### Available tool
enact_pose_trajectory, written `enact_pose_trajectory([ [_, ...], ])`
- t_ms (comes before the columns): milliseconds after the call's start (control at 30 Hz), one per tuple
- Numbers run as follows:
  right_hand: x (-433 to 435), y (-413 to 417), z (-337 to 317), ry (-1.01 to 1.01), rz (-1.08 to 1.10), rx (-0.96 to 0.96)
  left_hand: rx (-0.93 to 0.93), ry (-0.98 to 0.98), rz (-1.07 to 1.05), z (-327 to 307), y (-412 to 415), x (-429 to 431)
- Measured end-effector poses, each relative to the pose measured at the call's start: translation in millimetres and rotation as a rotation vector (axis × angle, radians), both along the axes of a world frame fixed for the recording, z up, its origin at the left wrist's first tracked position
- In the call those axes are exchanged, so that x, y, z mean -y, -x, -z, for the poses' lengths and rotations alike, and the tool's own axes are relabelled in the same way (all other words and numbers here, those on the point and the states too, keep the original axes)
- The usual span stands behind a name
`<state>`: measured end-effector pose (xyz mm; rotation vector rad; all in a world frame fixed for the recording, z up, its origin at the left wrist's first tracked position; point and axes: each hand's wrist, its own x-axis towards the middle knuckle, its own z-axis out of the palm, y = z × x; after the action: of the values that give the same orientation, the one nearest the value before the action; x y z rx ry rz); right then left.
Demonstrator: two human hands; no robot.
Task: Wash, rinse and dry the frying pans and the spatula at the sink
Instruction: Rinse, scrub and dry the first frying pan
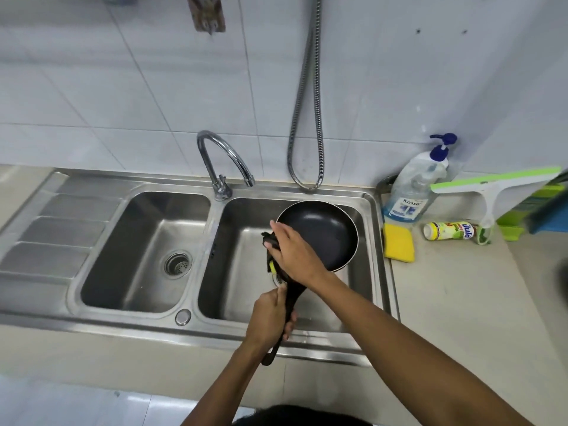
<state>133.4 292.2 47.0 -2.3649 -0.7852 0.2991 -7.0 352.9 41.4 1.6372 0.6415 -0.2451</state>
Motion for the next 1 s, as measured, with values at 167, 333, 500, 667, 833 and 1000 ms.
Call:
enact_pose_trajectory([
  [167,-19.5,-42.3,-10.1,0.140,0.228,0.067,0.062,0.048,0.011,-7.5,-1.7,-20.3],
  [333,-3.3,-21.2,-12.5,0.229,-0.072,-0.106,0.060,-0.045,0.095,-5.2,-22.1,-40.1],
  [500,-18.0,-37.8,10.9,0.323,-0.144,-0.042,0.050,-0.236,0.192,4.3,-27.8,-37.3],
  [667,-11.6,-84.4,19.8,0.605,0.051,0.142,0.020,-0.271,0.166,14.1,-28.1,-41.7],
  [833,39.9,-72.4,12.2,0.770,-0.088,0.152,0.005,-0.242,0.091,17.5,-37.8,-59.1],
  [1000,8.7,-35.2,-4.3,0.257,-0.104,-0.236,0.003,-0.331,0.245,15.2,-42.0,-49.7],
])
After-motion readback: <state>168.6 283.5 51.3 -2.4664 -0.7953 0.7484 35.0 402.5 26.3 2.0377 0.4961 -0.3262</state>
